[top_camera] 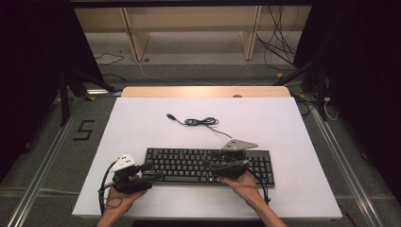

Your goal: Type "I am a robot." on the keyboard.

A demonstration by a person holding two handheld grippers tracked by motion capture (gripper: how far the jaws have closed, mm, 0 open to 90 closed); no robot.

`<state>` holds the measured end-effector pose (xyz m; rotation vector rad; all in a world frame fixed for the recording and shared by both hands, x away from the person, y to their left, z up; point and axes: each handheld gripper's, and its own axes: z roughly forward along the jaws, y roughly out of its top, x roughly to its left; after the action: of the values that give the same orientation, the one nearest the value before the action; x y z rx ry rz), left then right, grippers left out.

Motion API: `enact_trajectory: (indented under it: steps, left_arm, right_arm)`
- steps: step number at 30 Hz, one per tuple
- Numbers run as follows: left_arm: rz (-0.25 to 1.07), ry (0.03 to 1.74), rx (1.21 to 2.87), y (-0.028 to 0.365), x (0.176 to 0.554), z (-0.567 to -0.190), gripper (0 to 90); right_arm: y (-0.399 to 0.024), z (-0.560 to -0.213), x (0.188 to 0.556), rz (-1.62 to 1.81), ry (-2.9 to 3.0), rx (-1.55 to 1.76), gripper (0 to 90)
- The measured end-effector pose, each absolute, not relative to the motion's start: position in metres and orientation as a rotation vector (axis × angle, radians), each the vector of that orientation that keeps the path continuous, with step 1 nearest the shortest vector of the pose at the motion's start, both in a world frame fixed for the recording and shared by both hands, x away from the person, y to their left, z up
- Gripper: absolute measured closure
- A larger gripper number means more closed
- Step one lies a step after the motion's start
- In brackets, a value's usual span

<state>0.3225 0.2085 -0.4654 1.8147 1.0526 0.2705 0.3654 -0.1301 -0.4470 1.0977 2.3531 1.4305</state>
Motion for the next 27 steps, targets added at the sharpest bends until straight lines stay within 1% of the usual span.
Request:
enact_trajectory:
  steps: [2, 3, 4, 6, 7, 8, 13, 14, 15, 22, 27]
  left_arm:
    - [0.276, 1.067, 1.816, 0.210, 0.323, -0.466, 45.9]
    - [0.279, 1.074, 1.818, 0.211, 0.324, -0.467, 50.1]
    - [0.282, 1.082, 1.821, 0.212, 0.324, -0.467, 50.1]
    - [0.286, 1.100, 1.821, 0.213, 0.325, -0.468, 55.0]
    - [0.285, 1.106, 1.823, 0.214, 0.325, -0.468, 59.5]
    - [0.288, 1.113, 1.826, 0.215, 0.326, -0.469, 62.0]
    - [0.281, 1.139, 1.852, 0.217, 0.329, -0.472, 73.5]
    - [0.281, 1.139, 1.852, 0.217, 0.329, -0.472, 75.5]
    - [0.282, 1.139, 1.856, 0.217, 0.329, -0.472, 77.3]
    - [0.290, 1.155, 1.885, 0.218, 0.331, -0.474, 87.4]
    - [0.288, 1.180, 1.902, 0.220, 0.334, -0.476, 88.8]
  right_arm:
    - [-0.127, -0.448, 0.368, 1.416, 2.360, 1.103, 53.7]
    - [-0.124, -0.449, 0.370, 1.401, 2.371, 1.112, 57.4]
    - [-0.124, -0.449, 0.370, 1.401, 2.371, 1.112, 57.4]
    - [-0.121, -0.451, 0.372, 1.389, 2.378, 1.115, 61.2]
    - [-0.119, -0.452, 0.374, 1.383, 2.383, 1.116, 64.7]
    - [-0.117, -0.452, 0.375, 1.379, 2.386, 1.119, 66.6]
    - [-0.113, -0.455, 0.378, 1.362, 2.409, 1.118, 73.4]
    - [-0.113, -0.455, 0.378, 1.362, 2.409, 1.118, 73.4]
    - [-0.111, -0.456, 0.380, 1.352, 2.416, 1.119, 75.8]
    - [-0.102, -0.459, 0.384, 1.318, 2.448, 1.120, 84.1]
    - [-0.094, -0.461, 0.387, 1.297, 2.462, 1.115, 87.9]
